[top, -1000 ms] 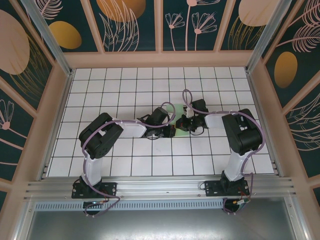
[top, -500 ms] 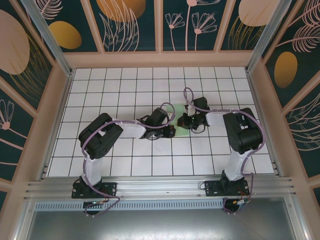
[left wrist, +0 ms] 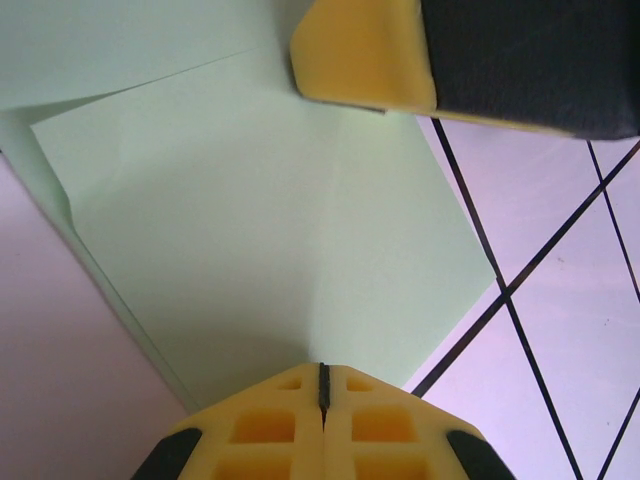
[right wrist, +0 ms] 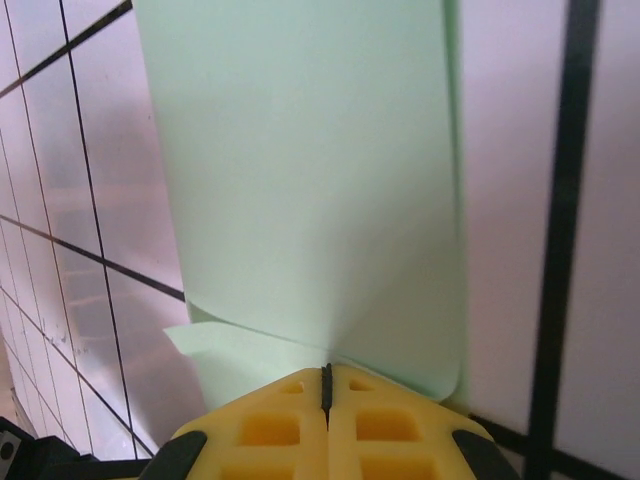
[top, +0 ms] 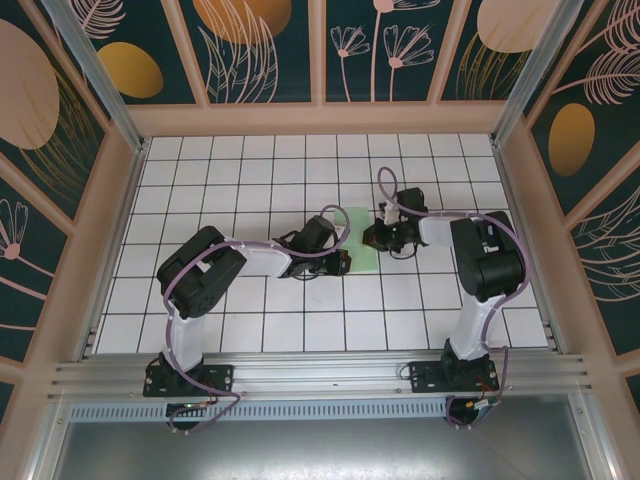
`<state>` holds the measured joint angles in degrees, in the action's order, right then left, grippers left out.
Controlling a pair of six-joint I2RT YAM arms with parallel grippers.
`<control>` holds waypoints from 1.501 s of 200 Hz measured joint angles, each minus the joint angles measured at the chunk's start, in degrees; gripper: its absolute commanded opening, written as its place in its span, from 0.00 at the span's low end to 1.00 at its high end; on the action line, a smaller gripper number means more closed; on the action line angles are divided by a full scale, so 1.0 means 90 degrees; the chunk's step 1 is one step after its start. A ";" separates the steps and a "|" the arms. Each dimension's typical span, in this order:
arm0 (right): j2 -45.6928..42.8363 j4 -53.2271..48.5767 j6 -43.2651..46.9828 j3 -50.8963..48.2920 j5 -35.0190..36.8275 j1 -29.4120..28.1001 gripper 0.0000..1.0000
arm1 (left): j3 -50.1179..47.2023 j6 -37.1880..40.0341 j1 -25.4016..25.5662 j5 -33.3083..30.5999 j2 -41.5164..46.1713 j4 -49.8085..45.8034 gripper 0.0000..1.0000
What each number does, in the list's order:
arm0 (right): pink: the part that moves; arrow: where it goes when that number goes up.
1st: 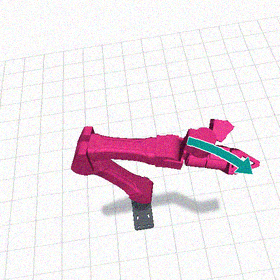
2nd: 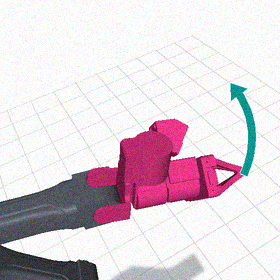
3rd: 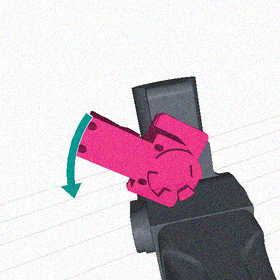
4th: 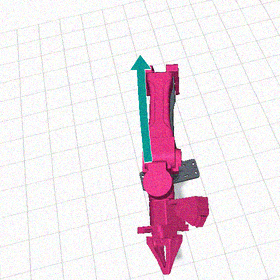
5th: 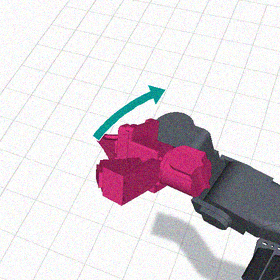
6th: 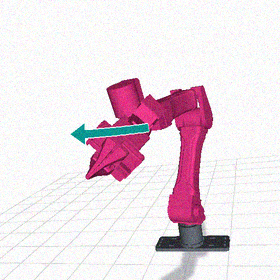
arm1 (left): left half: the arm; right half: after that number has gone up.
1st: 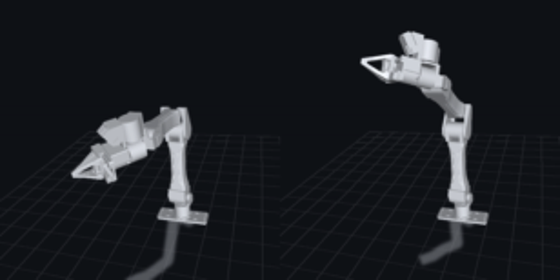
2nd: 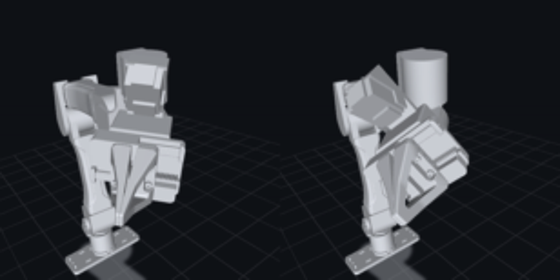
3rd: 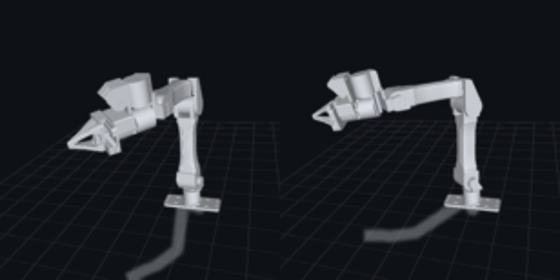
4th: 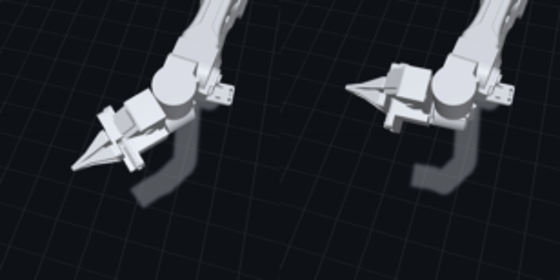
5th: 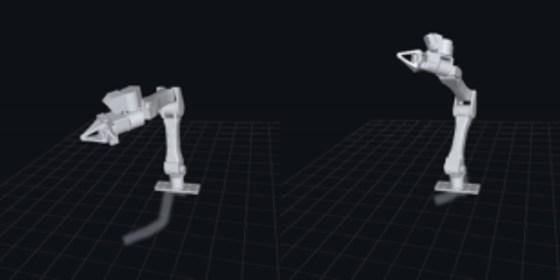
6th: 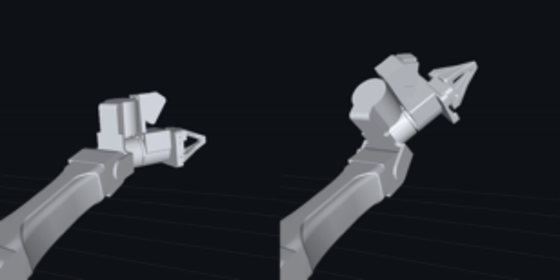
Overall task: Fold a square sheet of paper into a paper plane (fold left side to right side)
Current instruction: Fold the triangle a second time at the center of the table.
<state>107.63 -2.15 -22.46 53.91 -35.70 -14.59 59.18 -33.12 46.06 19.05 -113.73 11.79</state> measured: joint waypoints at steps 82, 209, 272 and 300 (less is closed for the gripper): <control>0.0236 -0.0199 0.0075 0.0386 -0.0027 0.0425 0.00 | -0.0005 0.0000 0.0000 -0.0012 0.0007 0.0012 0.00; -0.1066 0.0391 -0.0211 -0.0714 -0.0245 -0.0066 0.00 | -0.0002 0.0000 0.0000 -0.0005 0.0078 -0.0172 0.00; -0.0175 0.0350 -0.0233 -0.0274 -0.0134 -0.0306 0.00 | 0.0061 0.0000 0.0000 0.0000 0.0109 -0.0362 0.00; -0.0102 0.0233 -0.0236 -0.0206 -0.0073 -0.0294 0.00 | 0.0206 0.0000 0.0000 0.0005 0.0170 -0.0551 0.00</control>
<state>106.72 -0.05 -24.58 52.05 -36.36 -17.23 61.04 -33.12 46.06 19.09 -112.20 6.83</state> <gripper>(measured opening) 0.059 0.046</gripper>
